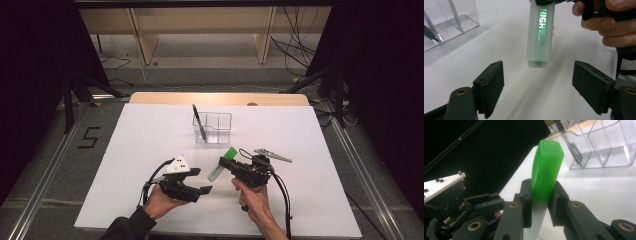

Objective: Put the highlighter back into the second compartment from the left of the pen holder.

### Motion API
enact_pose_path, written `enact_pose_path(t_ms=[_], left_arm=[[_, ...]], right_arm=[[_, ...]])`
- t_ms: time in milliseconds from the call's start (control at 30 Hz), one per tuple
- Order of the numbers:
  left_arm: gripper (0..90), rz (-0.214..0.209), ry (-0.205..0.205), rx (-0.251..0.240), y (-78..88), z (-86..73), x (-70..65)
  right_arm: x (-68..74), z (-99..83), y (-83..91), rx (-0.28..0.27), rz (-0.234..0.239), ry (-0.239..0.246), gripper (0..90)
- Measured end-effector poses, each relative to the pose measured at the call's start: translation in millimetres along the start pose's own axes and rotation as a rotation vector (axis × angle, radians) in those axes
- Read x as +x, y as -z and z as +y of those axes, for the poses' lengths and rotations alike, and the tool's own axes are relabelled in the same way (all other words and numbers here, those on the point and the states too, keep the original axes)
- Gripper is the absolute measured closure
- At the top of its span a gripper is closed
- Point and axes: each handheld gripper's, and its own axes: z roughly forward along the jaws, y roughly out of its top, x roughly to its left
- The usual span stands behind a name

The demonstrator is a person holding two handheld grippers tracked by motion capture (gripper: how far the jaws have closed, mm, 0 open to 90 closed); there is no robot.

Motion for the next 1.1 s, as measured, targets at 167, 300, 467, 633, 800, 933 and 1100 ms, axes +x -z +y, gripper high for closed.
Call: enact_pose_path(t_ms=[167, 300, 467, 633, 800, 933, 1100], left_arm=[[21.7, 0.02, 0.026, 0.003, 5.0, -2.2, 7.5], [20.4, 0.033, 0.039, 0.016, 6.1, -5.5, 11.8], [18.5, 0.046, 0.033, 0.037, 7.0, -9.4, 15.6], [16.1, 0.069, 0.019, 0.036, 9.6, -13.6, 19.5], [15.8, 0.055, 0.041, 0.021, 12.4, -17.8, 22.1], [15.8, 0.06, 0.041, 0.016, 15.8, -19.6, 22.9], [15.8, 0.062, 0.046, 0.019, 17.6, -22.6, 23.2]], right_arm=[[-0.7, 5.9, 4.0, -0.017, -0.018, 0.028, 75.9], [-2.6, 11.3, 6.2, -0.036, -0.033, 0.041, 75.9], [-3.2, 18.5, 6.4, -0.046, -0.061, 0.074, 75.9], [-4.1, 28.1, 4.9, -0.056, -0.076, 0.092, 75.9], [-4.5, 39.1, 1.0, -0.053, -0.089, 0.11, 75.9], [-3.6, 48.9, -4.0, -0.055, -0.102, 0.124, 75.8], [-3.5, 63.3, -11.9, -0.06, -0.119, 0.143, 75.8]])
